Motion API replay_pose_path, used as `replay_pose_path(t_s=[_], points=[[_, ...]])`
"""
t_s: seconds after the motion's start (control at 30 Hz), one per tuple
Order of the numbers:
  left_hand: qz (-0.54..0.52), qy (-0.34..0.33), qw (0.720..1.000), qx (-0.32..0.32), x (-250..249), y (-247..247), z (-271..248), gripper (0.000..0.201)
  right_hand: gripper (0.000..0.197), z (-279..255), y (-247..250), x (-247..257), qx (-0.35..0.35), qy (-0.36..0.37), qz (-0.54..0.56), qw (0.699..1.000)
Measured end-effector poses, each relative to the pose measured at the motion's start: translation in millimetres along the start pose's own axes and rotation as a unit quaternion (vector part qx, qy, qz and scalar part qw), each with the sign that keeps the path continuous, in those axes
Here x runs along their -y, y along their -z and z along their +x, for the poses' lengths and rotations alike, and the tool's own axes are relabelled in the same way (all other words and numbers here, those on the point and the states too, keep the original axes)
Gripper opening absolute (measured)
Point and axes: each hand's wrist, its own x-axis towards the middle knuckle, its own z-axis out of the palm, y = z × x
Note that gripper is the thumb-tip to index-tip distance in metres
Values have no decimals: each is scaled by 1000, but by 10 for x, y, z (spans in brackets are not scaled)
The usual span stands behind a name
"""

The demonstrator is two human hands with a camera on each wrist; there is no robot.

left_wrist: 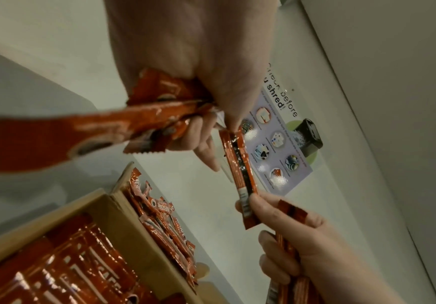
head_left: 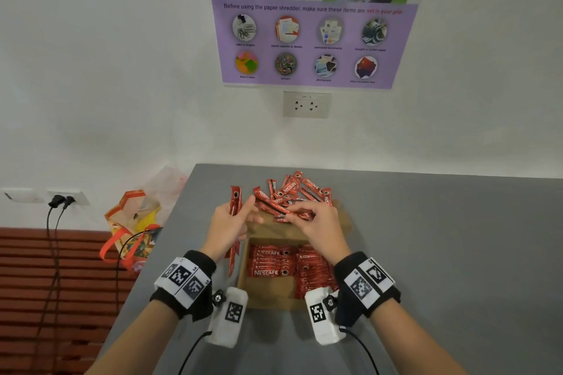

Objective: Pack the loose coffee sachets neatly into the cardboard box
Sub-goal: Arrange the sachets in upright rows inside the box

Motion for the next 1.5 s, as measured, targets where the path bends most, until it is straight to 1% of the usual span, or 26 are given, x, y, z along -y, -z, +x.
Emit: replay_pose_path(t_s=[0.13,0.23,0.3,0.43,0.5,0.53,0.63,0.67,0.73,0.8,0.87,0.93,1.0,1.1,1.17,1.2,1.23,1.33,1.37,1.4,1.5], points=[[-17,27,999,25,-17,5,-28,29,14,-46,-65,-19,-39,58,-63,996],[-8,26,999,46,-47,-12,-47,18,12,-76,-95,-21,-63,120,-90,987],[8,25,998,54,-46,-13,-59,12,12,-93,-105,-30,-55,144,-86,984],[-15,19,997,70,-10,18,-63,20,10,-98,-77,-79,-64,169,-116,977],[-4,10,998,56,-11,11,-62,31,9,-94,-59,-95,-63,180,-130,973],[-2,11,999,44,-24,-4,-67,32,8,-95,-61,-102,-57,187,-138,971],[-4,10,999,32,-51,-40,-72,20,8,-114,-81,-113,-40,200,-143,969],[4,9,1000,26,-62,-49,-81,19,8,-119,-82,-120,-33,193,-135,971],[29,-3,999,19,-47,-39,-82,21,15,-112,-71,-131,-2,141,-97,985],[50,-17,998,25,-39,-22,-85,23,30,-103,-54,-125,27,74,-53,995],[66,-22,997,45,-40,-7,-94,22,35,-92,-45,-87,45,34,-29,998],[91,-27,993,69,-40,1,-95,20,30,-84,-57,-48,66,23,-41,997],[119,-38,990,71,-22,14,-91,19,23,-76,-73,-36,77,14,-51,996],[109,-33,993,33,43,88,-60,8,19,-65,-105,-73,117,2,-68,991],[88,-20,996,18,88,150,-50,6,18,-98,-135,-97,152,-11,-81,985],[86,-11,996,18,100,170,-57,7,18,-113,-153,-111,154,-17,-78,985],[89,-2,996,25,116,179,-67,10,17,-124,-167,-116,139,-20,-68,988],[108,12,991,79,110,111,-147,12,9,-130,-220,-83,52,-23,-30,998],[108,7,989,98,102,68,-173,8,7,-130,-247,-57,44,-19,-30,998],[106,0,988,109,89,31,-191,5,6,-131,-279,-35,48,-12,-37,998],[115,-23,988,99,74,2,-176,15,10,-138,-307,-15,73,-5,-64,995]])
